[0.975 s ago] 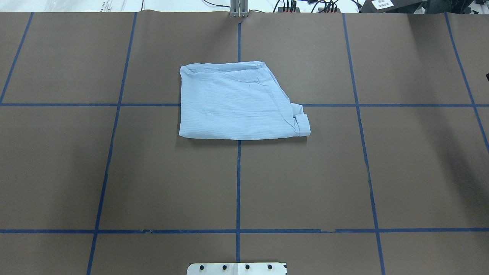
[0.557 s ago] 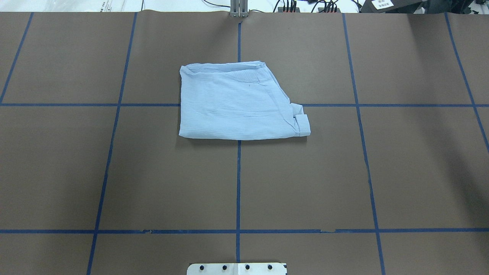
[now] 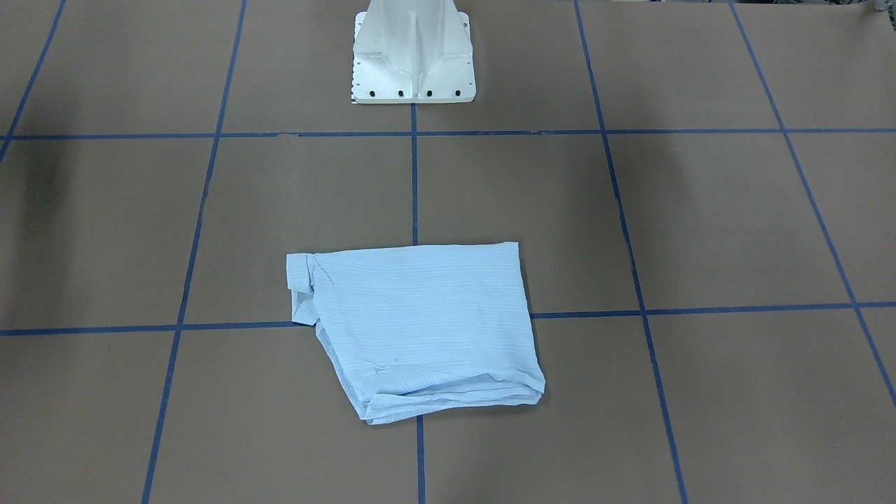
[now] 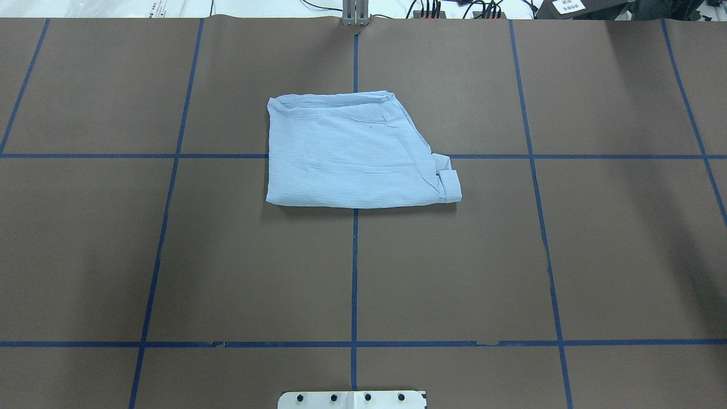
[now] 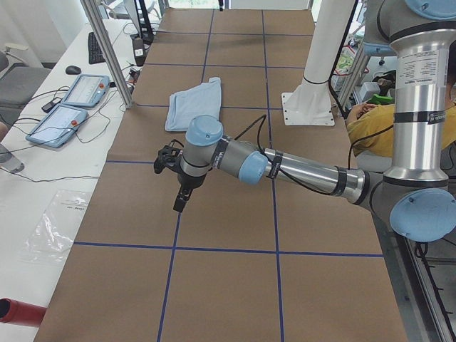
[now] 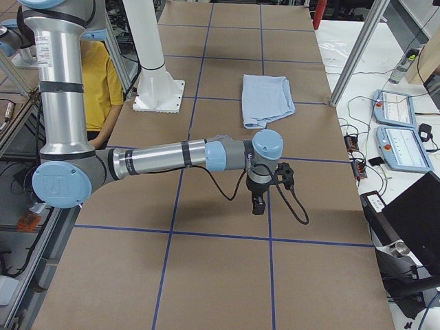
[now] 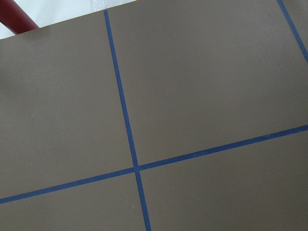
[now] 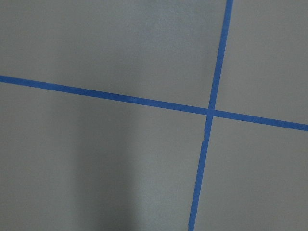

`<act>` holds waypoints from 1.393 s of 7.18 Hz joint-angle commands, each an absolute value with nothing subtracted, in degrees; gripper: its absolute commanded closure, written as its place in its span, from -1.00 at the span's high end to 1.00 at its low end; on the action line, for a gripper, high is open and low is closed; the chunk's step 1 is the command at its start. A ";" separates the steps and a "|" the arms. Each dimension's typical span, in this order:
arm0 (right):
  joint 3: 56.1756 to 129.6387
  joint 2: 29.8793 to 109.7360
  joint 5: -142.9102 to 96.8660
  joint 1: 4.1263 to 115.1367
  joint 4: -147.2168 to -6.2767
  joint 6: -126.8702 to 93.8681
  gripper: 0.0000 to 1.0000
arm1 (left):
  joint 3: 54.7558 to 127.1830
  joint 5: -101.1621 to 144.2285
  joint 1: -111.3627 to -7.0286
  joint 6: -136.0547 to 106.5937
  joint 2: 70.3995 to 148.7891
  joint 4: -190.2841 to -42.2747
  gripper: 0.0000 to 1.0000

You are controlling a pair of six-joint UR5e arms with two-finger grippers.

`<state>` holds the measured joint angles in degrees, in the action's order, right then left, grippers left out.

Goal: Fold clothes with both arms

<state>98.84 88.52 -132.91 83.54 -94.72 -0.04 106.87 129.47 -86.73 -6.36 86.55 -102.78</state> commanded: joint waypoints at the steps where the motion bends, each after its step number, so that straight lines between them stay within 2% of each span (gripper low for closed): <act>1: 99.14 88.86 -135.42 83.58 -94.92 -0.70 1.00 | 108.97 129.90 -86.66 -6.94 88.22 -102.14 1.00; 10: 100.98 86.40 -135.26 83.58 -94.48 -4.31 1.00 | 107.75 135.44 -86.75 -6.94 87.63 -103.09 1.00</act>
<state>100.67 86.63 -135.26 83.56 -94.48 -4.36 107.51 135.43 -86.75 -6.94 87.63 -103.06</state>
